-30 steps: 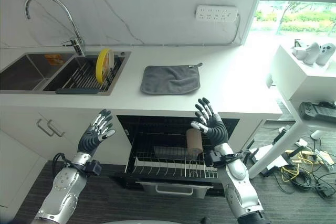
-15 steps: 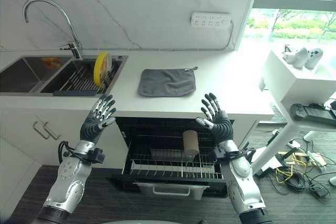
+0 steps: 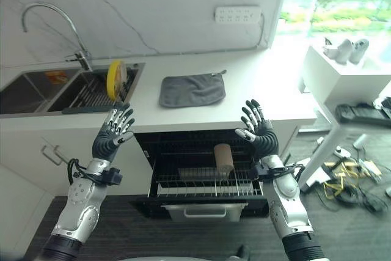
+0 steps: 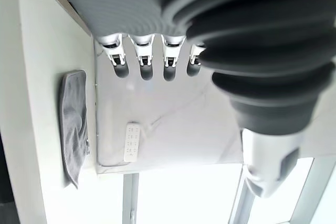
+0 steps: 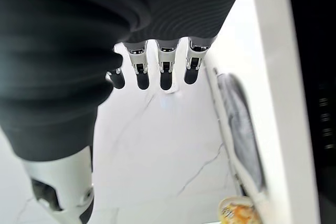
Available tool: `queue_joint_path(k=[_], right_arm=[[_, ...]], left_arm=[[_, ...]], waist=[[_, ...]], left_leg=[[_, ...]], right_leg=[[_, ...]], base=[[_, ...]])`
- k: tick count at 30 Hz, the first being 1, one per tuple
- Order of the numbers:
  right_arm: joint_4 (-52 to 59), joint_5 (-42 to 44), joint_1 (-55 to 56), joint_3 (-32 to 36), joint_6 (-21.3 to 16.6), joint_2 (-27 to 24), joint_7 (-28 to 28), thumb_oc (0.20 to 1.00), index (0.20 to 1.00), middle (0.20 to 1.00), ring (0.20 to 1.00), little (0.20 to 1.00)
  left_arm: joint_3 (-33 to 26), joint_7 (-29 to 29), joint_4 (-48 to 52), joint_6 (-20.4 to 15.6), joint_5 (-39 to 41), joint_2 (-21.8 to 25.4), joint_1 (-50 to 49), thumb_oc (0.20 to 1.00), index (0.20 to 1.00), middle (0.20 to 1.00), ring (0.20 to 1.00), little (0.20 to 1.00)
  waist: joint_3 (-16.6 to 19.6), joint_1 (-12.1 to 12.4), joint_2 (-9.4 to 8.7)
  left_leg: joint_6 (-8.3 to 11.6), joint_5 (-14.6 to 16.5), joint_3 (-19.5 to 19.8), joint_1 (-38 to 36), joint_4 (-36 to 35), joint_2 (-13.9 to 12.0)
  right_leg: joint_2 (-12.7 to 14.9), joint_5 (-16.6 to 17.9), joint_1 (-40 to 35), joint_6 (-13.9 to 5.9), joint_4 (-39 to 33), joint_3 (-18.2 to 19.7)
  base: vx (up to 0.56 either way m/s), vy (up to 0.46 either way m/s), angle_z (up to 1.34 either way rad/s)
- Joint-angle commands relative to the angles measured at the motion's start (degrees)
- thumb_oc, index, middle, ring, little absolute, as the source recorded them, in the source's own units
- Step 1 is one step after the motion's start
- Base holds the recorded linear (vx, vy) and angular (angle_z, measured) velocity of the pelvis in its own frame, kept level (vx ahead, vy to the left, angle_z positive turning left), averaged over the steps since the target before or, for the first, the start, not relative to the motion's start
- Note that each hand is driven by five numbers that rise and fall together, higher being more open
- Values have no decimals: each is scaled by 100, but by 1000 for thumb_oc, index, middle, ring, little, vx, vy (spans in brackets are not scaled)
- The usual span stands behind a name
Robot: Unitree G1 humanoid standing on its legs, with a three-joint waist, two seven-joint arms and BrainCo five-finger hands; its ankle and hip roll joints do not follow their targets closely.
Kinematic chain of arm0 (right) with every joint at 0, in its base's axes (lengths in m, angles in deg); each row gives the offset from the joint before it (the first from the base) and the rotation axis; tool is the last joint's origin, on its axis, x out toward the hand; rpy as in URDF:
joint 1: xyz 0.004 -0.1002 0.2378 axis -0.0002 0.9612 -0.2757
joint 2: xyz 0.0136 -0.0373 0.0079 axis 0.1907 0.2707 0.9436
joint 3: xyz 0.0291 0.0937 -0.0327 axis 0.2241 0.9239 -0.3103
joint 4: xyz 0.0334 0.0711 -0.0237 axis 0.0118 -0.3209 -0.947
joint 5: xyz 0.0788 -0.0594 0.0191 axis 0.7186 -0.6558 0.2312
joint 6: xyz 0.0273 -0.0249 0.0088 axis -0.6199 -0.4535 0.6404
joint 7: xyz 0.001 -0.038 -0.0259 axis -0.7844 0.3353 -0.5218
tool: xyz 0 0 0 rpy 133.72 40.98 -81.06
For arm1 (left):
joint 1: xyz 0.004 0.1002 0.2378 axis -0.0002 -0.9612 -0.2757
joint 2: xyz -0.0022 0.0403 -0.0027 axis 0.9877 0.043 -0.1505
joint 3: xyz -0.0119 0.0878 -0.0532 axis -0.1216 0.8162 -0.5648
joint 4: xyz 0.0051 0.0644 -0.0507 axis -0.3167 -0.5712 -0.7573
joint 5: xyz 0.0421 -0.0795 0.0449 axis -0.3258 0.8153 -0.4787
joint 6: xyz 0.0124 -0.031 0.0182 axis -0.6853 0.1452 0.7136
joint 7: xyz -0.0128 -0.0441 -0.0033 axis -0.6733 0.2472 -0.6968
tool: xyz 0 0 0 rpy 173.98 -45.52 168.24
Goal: Place the dishes in the dishwasher.
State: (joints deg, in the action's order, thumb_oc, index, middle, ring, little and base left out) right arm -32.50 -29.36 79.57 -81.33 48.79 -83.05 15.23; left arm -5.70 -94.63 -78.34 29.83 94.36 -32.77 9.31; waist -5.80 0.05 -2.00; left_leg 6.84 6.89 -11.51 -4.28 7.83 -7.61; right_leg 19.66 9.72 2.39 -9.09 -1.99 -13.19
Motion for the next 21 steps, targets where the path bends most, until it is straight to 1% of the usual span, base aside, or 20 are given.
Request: queue_joint_path(k=[1, 2, 3, 4, 5, 6, 7, 8, 10, 11, 12, 13, 14, 15, 16, 17, 18, 19, 21], right_arm=[[646, 45, -195, 277, -512, -198, 118, 1000, 1000, 1000, 1000, 1000], [665, 37, -138, 305, -570, -164, 132, 1000, 1000, 1000, 1000, 1000], [706, 58, -122, 323, -557, -142, 163, 1000, 1000, 1000, 1000, 1000], [767, 80, -144, 330, -501, -132, 145, 1000, 1000, 1000, 1000, 1000], [801, 84, -203, 310, -467, -128, 43, 1000, 1000, 1000, 1000, 1000], [830, 92, -248, 289, -445, -118, -51, 1000, 1000, 1000, 1000, 1000], [871, 112, -285, 245, -429, -92, -184, 1000, 1000, 1000, 1000, 1000], [915, 182, -332, 216, -395, -19, -298, 1000, 1000, 1000, 1000, 1000], [910, 211, -340, 187, -407, 26, -299, 1000, 1000, 1000, 1000, 1000], [884, 177, -344, 135, -437, 75, -280, 1000, 1000, 1000, 1000, 1000], [872, 172, -345, 114, -443, 94, -251, 1000, 1000, 1000, 1000, 1000], [853, 180, -343, 113, -450, 113, -201, 1000, 1000, 1000, 1000, 1000], [792, 233, -348, 144, -443, 117, -102, 1000, 1000, 1000, 1000, 1000], [780, 229, -354, 134, -445, 118, -96, 1000, 1000, 1000, 1000, 1000], [736, 221, -391, 101, -435, 107, -67, 1000, 1000, 1000, 1000, 1000], [730, 223, -395, 101, -433, 93, -57, 1000, 1000, 1000, 1000, 1000], [720, 222, -408, 105, -418, 53, -54, 1000, 1000, 1000, 1000, 1000], [686, 265, -471, 111, -350, -38, -97, 1000, 1000, 1000, 1000, 1000], [594, 340, -551, 87, -391, -89, -99, 1000, 1000, 1000, 1000, 1000]], left_arm=[[-111, -98, 310, -300, -17, 322, 127, 1000, 1000, 1000, 1000, 1000], [-79, -112, 284, -315, -145, 348, 158, 1000, 1000, 1000, 1000, 1000], [-94, -98, 292, -344, -173, 392, 135, 1000, 1000, 1000, 1000, 1000], [-141, -96, 309, -367, -161, 420, 97, 1000, 1000, 1000, 1000, 1000], [-196, -123, 330, -339, -141, 436, 86, 1000, 1000, 1000, 1000, 1000], [-235, -146, 341, -300, -140, 448, 101, 1000, 1000, 1000, 1000, 1000], [-256, -155, 332, -253, -146, 462, 144, 1000, 1000, 1000, 1000, 1000], [-289, -137, 303, -237, -187, 462, 170, 1000, 1000, 1000, 1000, 1000], [-295, -98, 275, -250, -204, 449, 162, 1000, 1000, 1000, 1000, 1000], [-305, -33, 285, -217, -205, 415, 156, 1000, 1000, 1000, 1000, 1000], [-322, -10, 303, -180, -216, 397, 154, 1000, 1000, 1000, 1000, 1000], [-343, 15, 328, -147, -252, 381, 138, 1000, 1000, 1000, 1000, 1000], [-347, 45, 319, -130, -329, 316, 108, 1000, 1000, 1000, 1000, 1000], [-334, 63, 313, -142, -344, 297, 103, 1000, 1000, 1000, 1000, 1000], [-291, 124, 301, -220, -385, 240, 65, 1000, 1000, 1000, 1000, 1000], [-274, 144, 307, -238, -401, 223, 51, 1000, 1000, 1000, 1000, 1000], [-233, 189, 329, -250, -415, 190, 28, 1000, 1000, 1000, 1000, 1000], [-162, 234, 371, -182, -401, 146, 39, 1000, 1000, 1000, 1000, 1000], [-109, 246, 349, -194, -457, 125, 87, 1000, 1000, 1000, 1000, 1000]], waist=[[-65, 113, 274], [-94, 124, 223], [-115, 153, 206], [-122, 215, 211], [-137, 264, 236], [-125, 285, 248], [-142, 298, 258], [-144, 327, 257], [-133, 343, 232], [-147, 336, 206], [-154, 325, 194], [-162, 317, 190], [-145, 301, 173], [-142, 294, 162], [-108, 294, 140], [-105, 294, 138], [-104, 295, 123], [-144, 317, 72], [-200, 341, 61]], left_leg=[[-254, -716, 100, -312, -752, -96], [-365, -619, 69, -356, -790, 116], [-434, -560, -5, -425, -863, 252], [-499, -532, -112, -502, -973, 362], [-556, -486, -170, -559, -1024, 450], [-598, -472, -183, -537, -1026, 507], [-650, -416, -179, -549, -1004, 583], [-747, -372, -177, -527, -995, 720], [-802, -370, -128, -492, -1015, 825], [-843, -350, -61, -489, -1023, 927], [-852, -331, -35, -489, -1015, 970], [-843, -314, -40, -482, -988, 980], [-800, -341, -98, -449, -958, 951], [-794, -338, -115, -448, -933, 955], [-759, -282, -236, -415, -759, 948], [-734, -249, -287, -385, -651, 933], [-680, -196, -384, -296, -395, 897], [-551, -168, -487, -22, 179, 800], [-406, -373, -502, 313, 630, 577]], right_leg=[[173, -592, -607, -220, 1084, -113], [294, -221, -461, -271, 1185, -166], [309, -28, -323, -309, 1252, -271], [253, 31, -213, -338, 1324, -392], [131, -59, -166, -345, 1456, -505], [21, -99, -111, -322, 1518, -558], [-126, -212, -75, -305, 1660, -584], [-417, -364, -29, -249, 1846, -674], [-656, -397, -6, -203, 1822, -709], [-910, -459, 18, -168, 1810, -685], [-995, -478, 31, -145, 1763, -658], [-1062, -586, -26, -64, 1620, -656], [-1236, -822, -231, 117, 1252, -638], [-1254, -811, -266, 125, 1166, -616], [-1284, -917, -407, 197, 917, -630], [-1292, -970, -455, 238, 868, -655], [-1273, -1043, -529, 306, 801, -692], [-1169, -1038, -626, 372, 737, -727], [-1142, -1049, -693, 426, 717, -715]], base=[[-63, 356, -5], [-59, 302, 5], [-79, 341, 18], [-76, 302, -9], [-76, 255, -40], [-58, 209, -63], [-60, 214, -51], [-43, 180, -29], [-28, 90, -16], [4, 32, -10], [25, 8, -13], [22, -62, -11], [14, -68, -4], [25, -73, 8], [0, 0, 0], [0, 0, 0], [-38, 11, -8], [-61, 20, -9], [-80, 60, -7]])
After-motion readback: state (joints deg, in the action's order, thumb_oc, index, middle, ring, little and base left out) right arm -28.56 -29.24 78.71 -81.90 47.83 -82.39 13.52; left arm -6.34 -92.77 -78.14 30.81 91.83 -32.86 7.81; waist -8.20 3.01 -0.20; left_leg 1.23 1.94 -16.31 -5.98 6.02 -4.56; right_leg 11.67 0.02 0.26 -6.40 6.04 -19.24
